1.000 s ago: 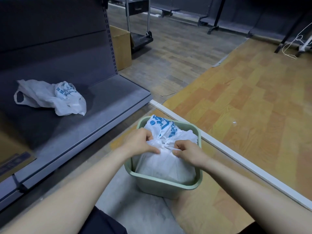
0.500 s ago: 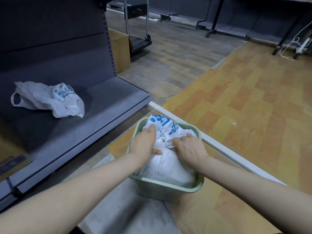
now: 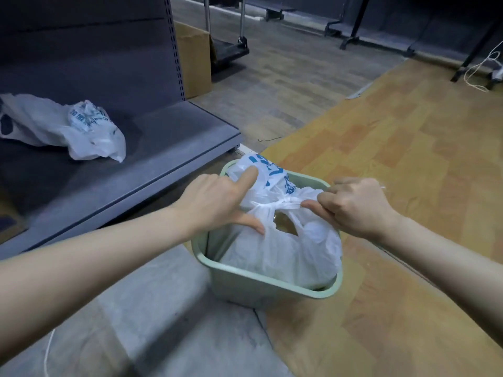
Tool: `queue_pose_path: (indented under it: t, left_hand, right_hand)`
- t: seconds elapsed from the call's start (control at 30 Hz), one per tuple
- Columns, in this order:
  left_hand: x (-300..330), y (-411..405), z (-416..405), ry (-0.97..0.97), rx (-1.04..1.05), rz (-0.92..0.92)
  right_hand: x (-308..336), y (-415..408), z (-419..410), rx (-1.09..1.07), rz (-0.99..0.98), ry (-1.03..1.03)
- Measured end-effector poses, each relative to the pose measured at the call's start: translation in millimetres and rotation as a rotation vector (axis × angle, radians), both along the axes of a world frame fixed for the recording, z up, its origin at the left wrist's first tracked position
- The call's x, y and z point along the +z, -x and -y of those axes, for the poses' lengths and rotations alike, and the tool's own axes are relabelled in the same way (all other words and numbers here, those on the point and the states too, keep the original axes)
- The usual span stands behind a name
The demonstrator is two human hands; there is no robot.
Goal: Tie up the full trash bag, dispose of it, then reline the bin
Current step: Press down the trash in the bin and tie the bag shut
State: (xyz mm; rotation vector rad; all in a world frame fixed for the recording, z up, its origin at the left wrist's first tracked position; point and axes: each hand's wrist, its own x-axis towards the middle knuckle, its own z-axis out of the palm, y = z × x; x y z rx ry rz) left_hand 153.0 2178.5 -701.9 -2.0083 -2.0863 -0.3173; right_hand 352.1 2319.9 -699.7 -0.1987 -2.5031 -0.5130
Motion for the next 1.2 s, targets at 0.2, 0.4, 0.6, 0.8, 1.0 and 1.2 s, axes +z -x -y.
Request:
queue_pose_path:
  t: [0.2,0.4,0.6,0.8,1.0,1.2]
  left_hand:
    - [-7.9,14.7,3.4,0.073,-0.028,0.071]
    - [-28.0,18.2,15.8,0.248,-0.129,-0.141]
    - [-19.0,7.8,20.9,0.327,-0.118,-0.192]
    - [17.7,11.9,28.0,0.153,-0.151,0.147]
    - [25.1,-19.4,14.8,0.091,-0.234,0.920]
    - [13.6,-45.2,4.0,0.158,-0.245,1.173]
  right_hand:
    - [-15.2,-27.6,2.3,-0.019,0.022,0.149]
    - [-38.0,-47.7,12.4,-0.045,0.104,0.202]
    - [-28.1,-55.0,18.3,-0.061,0.186,0.241]
    - [-7.5,-36.0,33.0,-0.140,0.417,0.323]
    - [12.3,-12.8,51.3,-0.227,0.435,0.645]
    - [4.7,4.7,66.2,-0.360,0.485,0.735]
